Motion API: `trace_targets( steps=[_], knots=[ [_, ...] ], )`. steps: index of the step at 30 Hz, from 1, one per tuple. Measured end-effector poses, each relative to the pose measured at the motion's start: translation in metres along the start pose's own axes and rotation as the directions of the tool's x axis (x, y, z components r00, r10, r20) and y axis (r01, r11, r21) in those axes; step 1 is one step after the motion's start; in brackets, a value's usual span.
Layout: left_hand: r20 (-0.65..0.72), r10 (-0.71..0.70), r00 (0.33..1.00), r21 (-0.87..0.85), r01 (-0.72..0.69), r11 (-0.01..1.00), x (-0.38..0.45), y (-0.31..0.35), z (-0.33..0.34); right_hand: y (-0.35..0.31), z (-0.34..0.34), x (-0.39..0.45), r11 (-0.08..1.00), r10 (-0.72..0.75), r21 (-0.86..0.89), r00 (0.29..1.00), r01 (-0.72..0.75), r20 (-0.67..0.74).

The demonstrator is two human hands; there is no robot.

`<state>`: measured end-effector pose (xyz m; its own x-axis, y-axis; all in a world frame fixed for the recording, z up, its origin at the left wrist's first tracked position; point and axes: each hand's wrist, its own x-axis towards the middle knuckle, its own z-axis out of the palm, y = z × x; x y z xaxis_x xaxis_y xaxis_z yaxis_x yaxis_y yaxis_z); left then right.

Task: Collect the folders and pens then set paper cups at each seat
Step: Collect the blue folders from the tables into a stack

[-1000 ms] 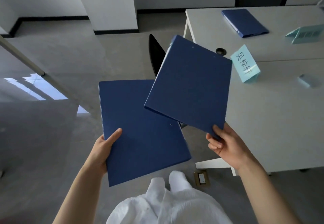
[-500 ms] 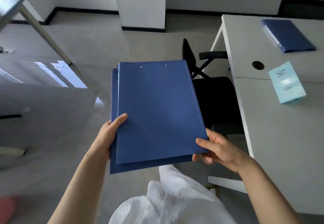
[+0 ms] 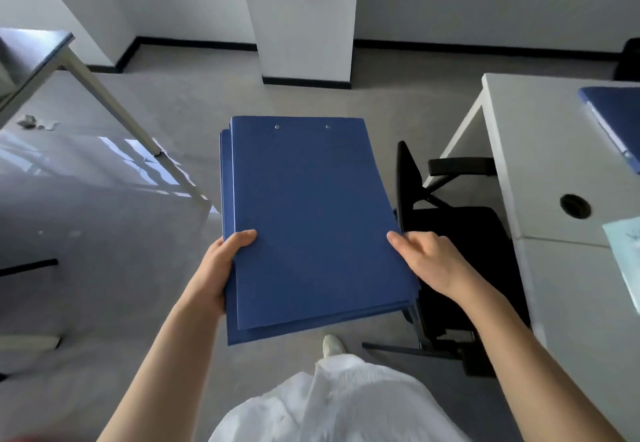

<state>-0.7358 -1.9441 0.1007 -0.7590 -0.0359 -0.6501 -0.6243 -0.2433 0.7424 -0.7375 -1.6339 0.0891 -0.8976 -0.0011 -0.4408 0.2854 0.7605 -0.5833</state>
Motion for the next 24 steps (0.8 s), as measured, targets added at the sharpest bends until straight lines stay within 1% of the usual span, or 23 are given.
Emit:
trace_targets(
  steps=[2, 3, 4, 6, 7, 8, 10, 14, 16, 21, 24],
  knots=[
    [0.021, -0.012, 1.000, 0.001, 0.012, 1.000, 0.020, 0.016, 0.004, -0.014, -0.008, 0.034, 0.984, 0.042, 0.172, 0.999, -0.039, -0.015],
    [0.037, -0.016, 0.999, -0.003, 0.016, 1.000, 0.030, 0.025, 0.007, -0.024, -0.011, 0.051, 0.961, 0.062, 0.270, 0.998, -0.060, 0.000],
    [0.055, -0.013, 0.998, -0.006, 0.014, 1.000, 0.041, 0.034, 0.009, -0.033, -0.013, 0.069, 0.920, 0.079, 0.381, 0.996, -0.089, 0.043],
    [0.067, -0.020, 0.998, -0.005, 0.020, 1.000, 0.067, 0.051, 0.010, -0.047, -0.013, 0.106, 0.793, 0.106, 0.583, 0.983, -0.176, 0.153],
    [0.064, -0.016, 0.998, -0.002, 0.017, 1.000, 0.072, 0.054, 0.010, -0.049, -0.011, 0.114, 0.739, 0.111, 0.643, 0.977, -0.202, 0.180],
    [0.061, -0.016, 0.998, 0.007, 0.016, 1.000, 0.079, 0.060, 0.010, -0.055, -0.011, 0.121, 0.706, 0.105, 0.679, 0.978, -0.201, 0.180],
    [0.058, -0.027, 0.998, 0.014, 0.026, 1.000, 0.110, 0.078, 0.003, -0.073, -0.009, 0.149, 0.714, 0.120, 0.673, 0.981, -0.194, 0.155],
    [0.083, -0.028, 0.996, 0.085, 0.021, 0.996, 0.172, 0.129, -0.014, -0.114, -0.003, 0.204, 0.744, 0.111, 0.666, 0.993, -0.056, -0.040],
    [0.105, -0.044, 0.993, 0.141, 0.029, 0.990, 0.205, 0.158, -0.020, -0.134, -0.001, 0.231, 0.742, 0.127, 0.670, 0.987, -0.028, -0.099],
    [0.263, -0.158, 0.952, 0.226, 0.099, 0.969, 0.276, 0.226, -0.017, -0.168, -0.007, 0.287, 0.710, 0.223, 0.704, 0.951, -0.007, -0.215],
    [0.276, -0.170, 0.946, 0.258, 0.098, 0.961, 0.319, 0.256, 0.003, -0.176, -0.016, 0.319, 0.692, 0.291, 0.722, 0.918, -0.007, -0.270]
  ],
)
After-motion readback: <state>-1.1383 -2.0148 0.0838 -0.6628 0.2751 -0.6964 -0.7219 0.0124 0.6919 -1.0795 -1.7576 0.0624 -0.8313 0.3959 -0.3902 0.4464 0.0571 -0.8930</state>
